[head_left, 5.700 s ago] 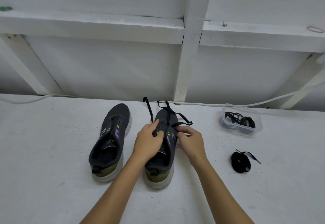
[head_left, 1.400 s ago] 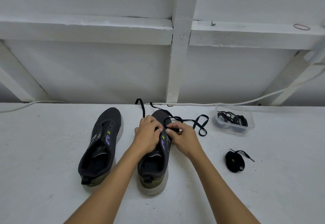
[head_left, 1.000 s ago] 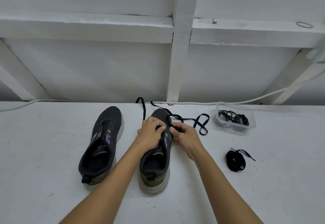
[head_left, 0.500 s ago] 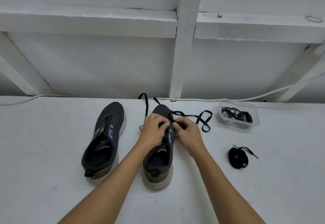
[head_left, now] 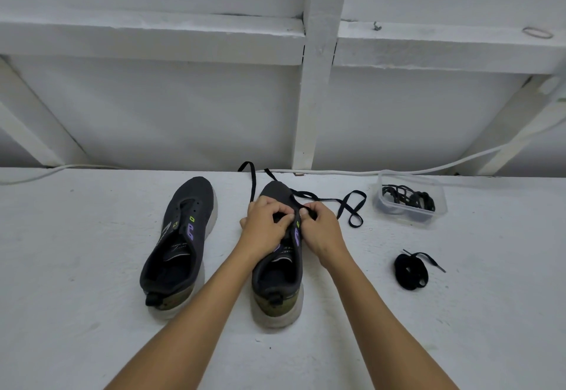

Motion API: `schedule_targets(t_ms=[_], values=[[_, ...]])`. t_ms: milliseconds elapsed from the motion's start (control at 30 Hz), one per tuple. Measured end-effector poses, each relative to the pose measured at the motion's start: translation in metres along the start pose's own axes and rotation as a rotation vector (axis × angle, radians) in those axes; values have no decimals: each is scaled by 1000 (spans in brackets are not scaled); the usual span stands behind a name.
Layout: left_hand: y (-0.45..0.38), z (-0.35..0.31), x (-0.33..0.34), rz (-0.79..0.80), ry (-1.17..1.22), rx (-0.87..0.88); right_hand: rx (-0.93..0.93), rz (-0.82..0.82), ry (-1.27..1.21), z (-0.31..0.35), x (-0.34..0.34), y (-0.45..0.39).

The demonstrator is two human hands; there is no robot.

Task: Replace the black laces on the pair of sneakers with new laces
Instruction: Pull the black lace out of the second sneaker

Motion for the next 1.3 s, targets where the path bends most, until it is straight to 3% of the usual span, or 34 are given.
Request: schedule_targets(t_ms=[333, 633, 800, 933, 1300], values=[[3, 0, -3, -41, 4, 9, -125, -24, 160, 9, 1, 6], [3, -2, -1, -56, -29, -59, -55, -64, 84, 4, -1, 4], [3, -3, -2, -77, -50, -28, -75, 37, 62, 1, -1, 2], [2, 0, -2, -58, -12, -52, -10, 127, -140, -9, -2, 2], [4, 0, -3, -75, -3, -10, 44, 141, -229, -10, -1, -3]])
Point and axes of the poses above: each hand's wrist, its own y-axis away from the middle knuckle, its own x-axis out of the palm, z = x × y, the point moved 7 cm from there along -y, towards the middle knuckle, and after that the axes turned 6 degrees about -y, right-handed, at the moved point
